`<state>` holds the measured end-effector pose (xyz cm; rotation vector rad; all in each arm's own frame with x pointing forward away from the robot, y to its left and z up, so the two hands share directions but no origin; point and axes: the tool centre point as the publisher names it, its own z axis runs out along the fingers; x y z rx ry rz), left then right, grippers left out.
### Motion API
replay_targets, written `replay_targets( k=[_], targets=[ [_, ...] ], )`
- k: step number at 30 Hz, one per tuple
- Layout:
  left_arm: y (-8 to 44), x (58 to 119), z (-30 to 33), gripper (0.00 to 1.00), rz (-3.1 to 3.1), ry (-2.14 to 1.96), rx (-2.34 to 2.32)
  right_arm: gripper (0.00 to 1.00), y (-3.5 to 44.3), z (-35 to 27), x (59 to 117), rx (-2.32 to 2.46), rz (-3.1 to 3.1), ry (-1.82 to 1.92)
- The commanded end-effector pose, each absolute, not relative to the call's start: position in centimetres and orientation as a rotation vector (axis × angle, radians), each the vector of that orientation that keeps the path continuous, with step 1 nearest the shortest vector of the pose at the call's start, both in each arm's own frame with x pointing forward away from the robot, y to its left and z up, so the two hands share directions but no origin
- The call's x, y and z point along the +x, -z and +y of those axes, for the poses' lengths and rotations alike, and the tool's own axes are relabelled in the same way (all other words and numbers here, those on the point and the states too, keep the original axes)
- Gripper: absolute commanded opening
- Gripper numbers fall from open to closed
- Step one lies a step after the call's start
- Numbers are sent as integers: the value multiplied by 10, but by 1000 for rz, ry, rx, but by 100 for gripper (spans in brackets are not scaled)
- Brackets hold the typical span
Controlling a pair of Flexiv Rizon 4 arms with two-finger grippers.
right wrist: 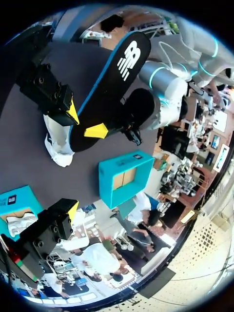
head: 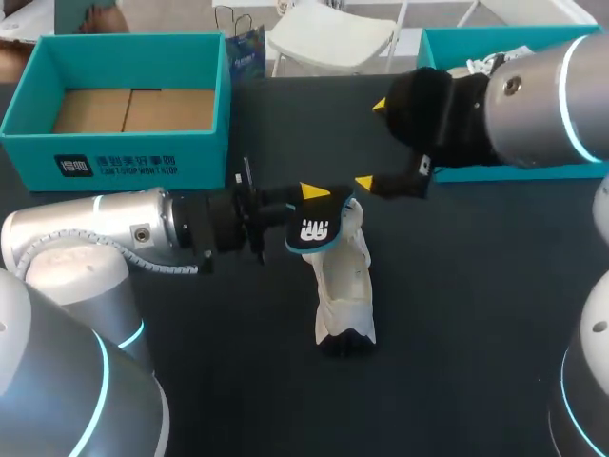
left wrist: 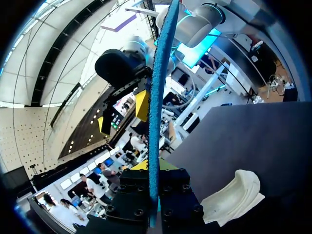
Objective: Take the shoe out of the shoebox, open the shoe tongue, remove and reinsert the insole, then place the shoe into the shoebox
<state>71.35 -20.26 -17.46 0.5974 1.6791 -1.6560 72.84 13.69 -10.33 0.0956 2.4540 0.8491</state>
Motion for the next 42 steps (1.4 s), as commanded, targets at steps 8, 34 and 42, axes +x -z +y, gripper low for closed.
replay_targets(
  k=[8, 34, 42],
  targets=[
    [175, 713, -204, 0, 1680, 1654, 598, 100, 123, 99, 717, -449, 2652, -853],
    [210, 671, -211, 0, 1685, 1862, 499, 100, 201, 87, 719, -286, 2600, -916],
    [236, 667, -214, 0, 1759, 1869, 521, 100, 246, 89, 714, -260, 2632, -977]
  ],
)
